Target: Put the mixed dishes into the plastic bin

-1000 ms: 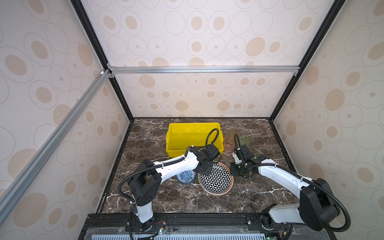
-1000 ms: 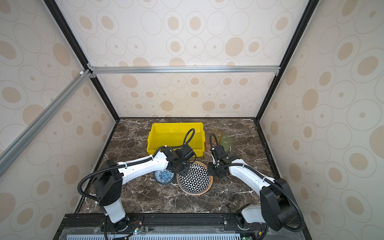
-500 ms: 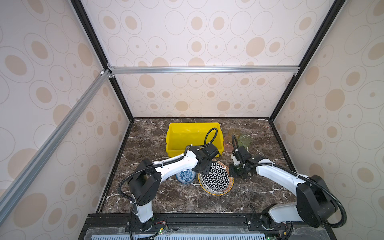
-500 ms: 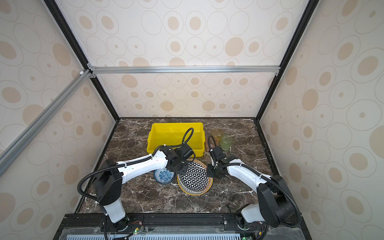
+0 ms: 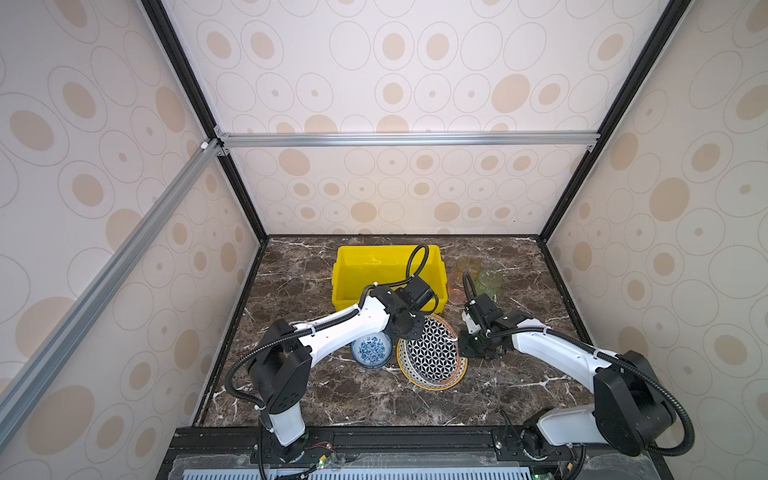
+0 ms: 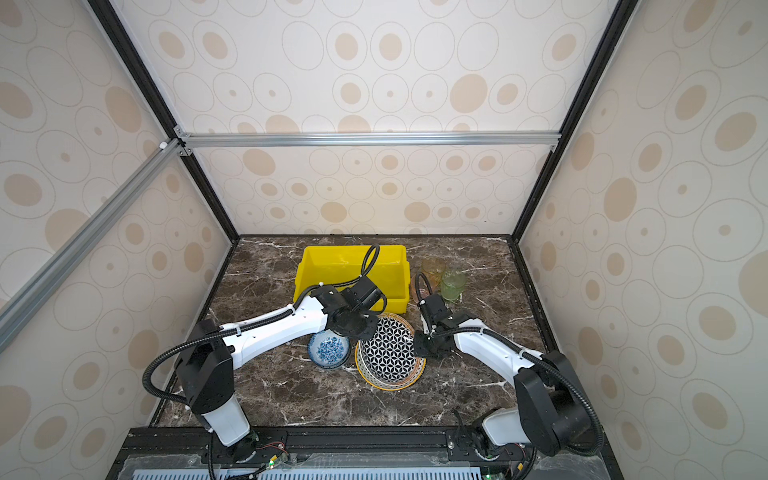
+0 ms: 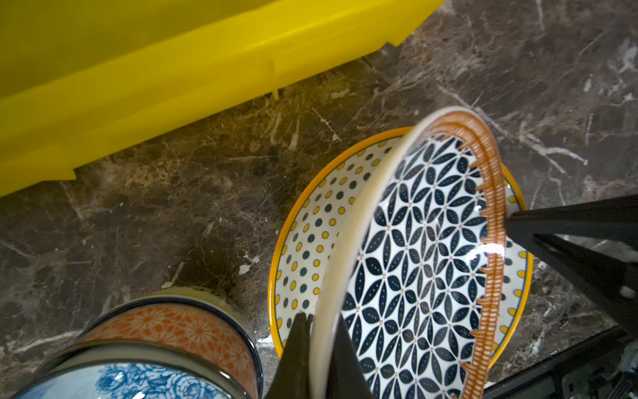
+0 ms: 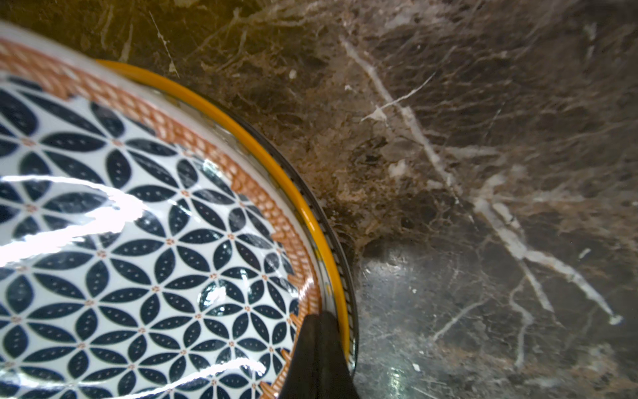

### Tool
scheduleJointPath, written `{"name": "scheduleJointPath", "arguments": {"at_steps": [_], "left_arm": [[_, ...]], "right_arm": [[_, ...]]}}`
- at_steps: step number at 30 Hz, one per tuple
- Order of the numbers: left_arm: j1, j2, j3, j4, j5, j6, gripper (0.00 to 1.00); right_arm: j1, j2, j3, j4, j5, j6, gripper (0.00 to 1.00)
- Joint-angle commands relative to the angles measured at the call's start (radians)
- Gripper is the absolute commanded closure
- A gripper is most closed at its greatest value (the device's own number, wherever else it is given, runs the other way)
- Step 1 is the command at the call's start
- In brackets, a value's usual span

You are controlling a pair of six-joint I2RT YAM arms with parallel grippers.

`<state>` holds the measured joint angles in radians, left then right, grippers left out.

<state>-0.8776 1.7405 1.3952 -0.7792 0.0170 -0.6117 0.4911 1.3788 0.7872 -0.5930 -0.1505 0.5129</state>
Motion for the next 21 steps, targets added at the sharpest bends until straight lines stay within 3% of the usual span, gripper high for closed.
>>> {"name": "scheduleJointPath", "arguments": {"at_steps": [1,9,18,21], "left_arm": [[-0.005,0.012,-0.019,-0.042,-0.016,0.013,1.0],[0.006,-0.03,-0.051,-0.038,-0.035,0.004,1.0],[0.034,-0.106,-0.081,-0.001,-0.034,0.001,1.0],[0.038,-0.124,-0.081,-0.006,-0.049,0.0,1.0]], "right_arm": [[0.007,0.003,-0.02,-0.041,0.009,0.01,0.99],[0.007,-0.034,0.003,-0.05,0.009,0.01,0.96],[0.007,-0.141,0.071,-0.088,0.049,-0.002,0.81],[0.008,-0.179,0.087,-0.094,0.052,-0.016,0.72]]}}
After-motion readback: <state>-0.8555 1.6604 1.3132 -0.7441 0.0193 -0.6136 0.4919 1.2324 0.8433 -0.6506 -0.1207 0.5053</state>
